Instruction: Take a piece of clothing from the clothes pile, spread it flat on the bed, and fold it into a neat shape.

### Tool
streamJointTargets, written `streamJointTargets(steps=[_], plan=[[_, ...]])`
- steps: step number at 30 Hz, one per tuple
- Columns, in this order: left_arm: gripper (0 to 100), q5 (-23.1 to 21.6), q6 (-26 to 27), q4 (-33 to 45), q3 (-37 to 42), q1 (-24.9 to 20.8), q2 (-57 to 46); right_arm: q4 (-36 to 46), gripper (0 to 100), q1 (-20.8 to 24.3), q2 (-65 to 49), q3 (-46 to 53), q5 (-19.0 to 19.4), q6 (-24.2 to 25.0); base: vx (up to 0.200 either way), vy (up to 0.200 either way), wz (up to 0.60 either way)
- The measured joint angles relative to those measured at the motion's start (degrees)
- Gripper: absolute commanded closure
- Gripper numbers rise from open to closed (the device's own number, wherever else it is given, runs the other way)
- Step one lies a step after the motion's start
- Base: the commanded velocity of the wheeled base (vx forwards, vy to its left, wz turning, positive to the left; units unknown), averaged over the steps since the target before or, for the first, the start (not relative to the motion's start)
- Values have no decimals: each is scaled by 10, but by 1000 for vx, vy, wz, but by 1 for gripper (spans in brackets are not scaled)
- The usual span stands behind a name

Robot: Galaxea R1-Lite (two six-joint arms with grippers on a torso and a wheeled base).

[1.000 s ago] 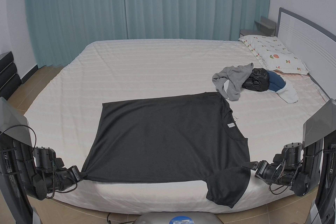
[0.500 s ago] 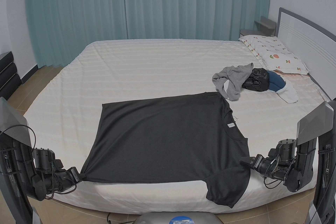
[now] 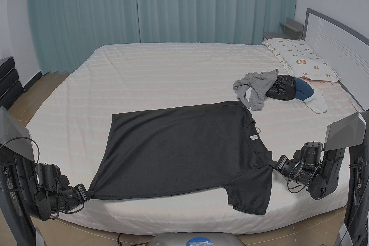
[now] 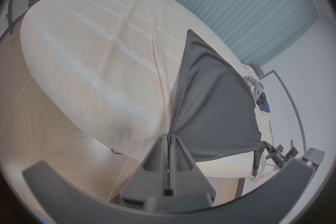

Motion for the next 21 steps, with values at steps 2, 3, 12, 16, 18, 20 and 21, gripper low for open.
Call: streamJointTargets(steps=[2,3,12,16,18,20,21], plan=[[100,0,-2,0,0,0,0,0,100,-1,2,-4,2,-1,0,0,0],[100,0,-2,0,0,-1,0,-1,100,-1,2,-4,3,-1,0,0,0],[100,-1,-4,0,0,-1,0,-24,0,-9,-7,13,11,0,0,0,0],[100,-1,-4,0,0,-1,0,-40,0,-16,-22,49,38,0,0,0,0],[100,-1,-4,0,0,-1,0,-45,0,-21,-35,77,59,-1,0,0,0],[100,-1,-4,0,1,-1,0,-45,0,-24,-45,98,71,-1,0,0,0],[100,-1,-4,0,1,-1,0,-46,0,-24,-49,109,79,-2,0,0,0]])
